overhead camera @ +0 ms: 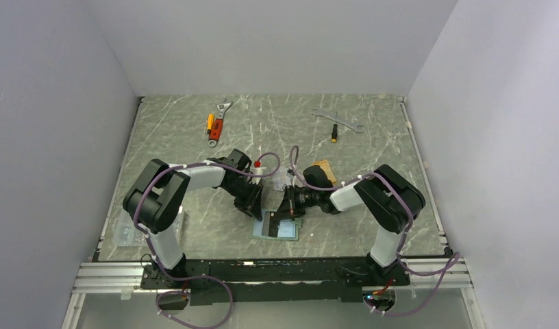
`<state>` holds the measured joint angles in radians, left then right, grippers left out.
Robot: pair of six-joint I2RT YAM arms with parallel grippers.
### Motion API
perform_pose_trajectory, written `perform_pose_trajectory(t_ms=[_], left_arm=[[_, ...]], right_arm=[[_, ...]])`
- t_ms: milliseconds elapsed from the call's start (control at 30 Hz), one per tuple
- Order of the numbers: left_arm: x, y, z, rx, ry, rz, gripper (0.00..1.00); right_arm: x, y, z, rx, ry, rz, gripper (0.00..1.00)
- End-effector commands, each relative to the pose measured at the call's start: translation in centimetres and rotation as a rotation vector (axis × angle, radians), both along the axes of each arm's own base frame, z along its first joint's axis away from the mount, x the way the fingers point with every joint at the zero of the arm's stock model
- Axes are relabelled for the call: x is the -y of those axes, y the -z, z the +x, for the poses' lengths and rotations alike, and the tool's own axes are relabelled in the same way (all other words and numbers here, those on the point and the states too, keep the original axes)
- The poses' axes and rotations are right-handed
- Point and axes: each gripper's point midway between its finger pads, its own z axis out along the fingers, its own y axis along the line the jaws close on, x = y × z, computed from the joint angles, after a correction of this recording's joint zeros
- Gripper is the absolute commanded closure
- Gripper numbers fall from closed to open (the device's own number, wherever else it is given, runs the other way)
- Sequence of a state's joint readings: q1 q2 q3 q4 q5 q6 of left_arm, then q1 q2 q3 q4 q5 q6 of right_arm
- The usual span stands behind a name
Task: Put the credit cards into the card holder
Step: Insert the credit card into the card holder.
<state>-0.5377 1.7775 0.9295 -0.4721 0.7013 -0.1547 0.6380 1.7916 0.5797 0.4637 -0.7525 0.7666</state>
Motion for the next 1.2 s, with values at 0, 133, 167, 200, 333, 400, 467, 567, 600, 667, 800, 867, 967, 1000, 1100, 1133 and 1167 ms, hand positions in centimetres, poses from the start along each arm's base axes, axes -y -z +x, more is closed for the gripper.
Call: perform_pose_trajectory(t_ms=[0, 133, 167, 200, 333, 400, 467, 567, 600, 667, 800, 867, 967, 1000, 1100, 1133, 1167], left_arm=[[0.0, -0.3, 0.4, 0.031, -0.003, -0.005, 0.73], [0.0, -0.4, 0.5, 0.018, -0.012, -0.017, 0.75], [0.0, -0.4, 0.5, 0.014, -0.013, -0.020, 0.75], [0.0, -0.4, 0.5, 0.008, -0.015, -0.023, 0.74], [-0.1, -0.4, 0.6, 0.011, -0.017, -0.022, 0.75], [-0.2, -0.5, 0.6, 0.016, -0.020, -0.021, 0.86], [-0.4, -0.5, 0.7, 0.021, -0.022, -0.019, 1.00], [-0.5, -0.3, 0.7, 0.023, -0.026, -0.013, 1.00], [-0.6, -0.3, 0.7, 0.022, -0.028, -0.009, 1.00], [-0.6, -0.3, 0.8, 0.024, -0.029, -0.009, 1.00], [-0.6, -0.3, 0.7, 0.020, -0.028, -0.010, 1.00], [-0.5, -0.2, 0.7, 0.019, -0.028, -0.010, 1.00], [-0.6, -0.3, 0.7, 0.021, -0.028, -0.012, 1.00], [-0.6, -0.3, 0.8, 0.023, -0.029, -0.013, 1.00], [-0.5, -0.5, 0.8, 0.025, -0.027, -0.015, 0.97], [-0.5, -0.5, 0.8, 0.027, -0.026, -0.014, 0.96], [-0.5, -0.5, 0.9, 0.028, -0.027, -0.014, 0.95]], right_arm=[[0.8, 2.4, 1.1, 0.060, 0.071, -0.162, 0.98], [1.4, 1.9, 1.4, 0.091, 0.113, -0.193, 0.72], [1.5, 1.6, 1.5, 0.101, 0.119, -0.197, 0.66], [1.5, 1.4, 1.5, 0.110, 0.125, -0.201, 0.62], [1.6, 1.3, 1.5, 0.113, 0.131, -0.208, 0.47], [1.8, 1.1, 1.6, 0.120, 0.140, -0.217, 0.39], [2.1, 1.0, 1.7, 0.129, 0.145, -0.237, 0.34], [2.8, 0.8, 1.9, 0.143, 0.166, -0.280, 0.32], [3.1, 0.6, 2.1, 0.150, 0.176, -0.292, 0.32], [3.7, 0.3, 1.9, 0.163, 0.191, -0.323, 0.32], [3.7, -1.3, 1.5, 0.210, 0.200, -0.313, 0.44], [3.4, -1.5, 1.0, 0.225, 0.183, -0.312, 0.59], [2.6, -1.6, 0.1, 0.247, 0.137, -0.299, 0.93], [2.3, -1.6, -0.1, 0.251, 0.119, -0.293, 0.98], [2.0, -1.2, -0.2, 0.252, 0.098, -0.306, 1.00], [1.9, -1.0, -0.3, 0.248, 0.093, -0.312, 1.00], [1.9, -0.9, -0.4, 0.247, 0.091, -0.316, 1.00]])
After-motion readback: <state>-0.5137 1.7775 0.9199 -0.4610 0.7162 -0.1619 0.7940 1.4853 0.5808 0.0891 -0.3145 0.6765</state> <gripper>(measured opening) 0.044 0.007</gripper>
